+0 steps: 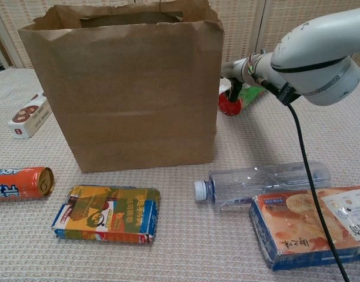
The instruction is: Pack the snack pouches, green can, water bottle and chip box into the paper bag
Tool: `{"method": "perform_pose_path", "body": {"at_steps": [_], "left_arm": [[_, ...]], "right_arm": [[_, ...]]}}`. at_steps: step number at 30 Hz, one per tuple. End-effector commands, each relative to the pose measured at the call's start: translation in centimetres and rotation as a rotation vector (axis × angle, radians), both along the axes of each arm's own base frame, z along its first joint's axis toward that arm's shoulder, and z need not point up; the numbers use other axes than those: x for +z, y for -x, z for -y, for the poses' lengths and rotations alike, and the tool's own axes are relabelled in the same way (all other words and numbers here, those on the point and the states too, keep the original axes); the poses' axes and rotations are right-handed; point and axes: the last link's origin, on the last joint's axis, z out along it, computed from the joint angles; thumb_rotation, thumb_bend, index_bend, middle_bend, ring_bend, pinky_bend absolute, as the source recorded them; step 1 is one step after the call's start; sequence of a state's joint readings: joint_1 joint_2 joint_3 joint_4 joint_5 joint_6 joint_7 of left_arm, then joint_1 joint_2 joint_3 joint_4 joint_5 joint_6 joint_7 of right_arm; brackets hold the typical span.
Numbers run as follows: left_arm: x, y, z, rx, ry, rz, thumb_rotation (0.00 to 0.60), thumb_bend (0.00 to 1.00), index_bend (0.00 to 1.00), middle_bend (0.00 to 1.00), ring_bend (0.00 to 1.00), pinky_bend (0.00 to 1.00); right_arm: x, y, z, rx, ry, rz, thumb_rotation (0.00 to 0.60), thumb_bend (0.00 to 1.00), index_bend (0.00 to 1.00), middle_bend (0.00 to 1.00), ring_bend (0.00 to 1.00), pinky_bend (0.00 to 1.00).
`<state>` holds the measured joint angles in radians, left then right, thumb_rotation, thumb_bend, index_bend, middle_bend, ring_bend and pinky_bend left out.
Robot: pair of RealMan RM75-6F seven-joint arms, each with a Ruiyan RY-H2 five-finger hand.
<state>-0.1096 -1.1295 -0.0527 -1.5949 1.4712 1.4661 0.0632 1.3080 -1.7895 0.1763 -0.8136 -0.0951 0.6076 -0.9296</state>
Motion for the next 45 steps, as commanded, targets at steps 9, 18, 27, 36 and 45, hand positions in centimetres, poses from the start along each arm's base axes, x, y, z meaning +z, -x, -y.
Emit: {"method": "perform_pose_path", "body": {"at_steps": [9,18,27,36,45], "left_arm": [[0.0,0.0,0.0,-0.003,0.002,0.002,0.6,0.39,0.06,0.0,0.0,0.0],[0.1,0.0,0.0,-0.006,0.006,0.004,0.6,0.39,0.06,0.0,0.0,0.0],[0.1,0.0,0.0,-0.008,0.007,0.006,0.6,0.39,0.06,0.0,0.0,0.0],[0.0,-0.1,0.0,-0.009,0.006,0.0,0.6,0.39,0.06,0.0,0.0,0.0],[0.0,-0.1,0.0,-0.01,0.008,-0.001,0.6,0.39,0.06,0.0,0.0,0.0]], "right_arm": [[-1.2,0.1,-0.1,-0.064,-0.056,-0.021,0.6,0.64,0.0,0.0,0.0,0.0],[-0.3,1.3,-1.7,-0.073,-0.13,-0.084,0.6,0.64,0.0,0.0,0.0,0.03],[1.6,2.6,-3.5,-0.083,-0.176,-0.1,0.6,0.64,0.0,0.0,0.0,0.09],[6.7,5.4,-7.4,-0.106,-0.227,-0.07,0.6,0.64,0.0,0.0,0.0,0.12],[9.5,5.3,-10.7,-0.117,-0.327,0.062,0.6,0.64,0.0,0.0,0.0,0.18]]}}
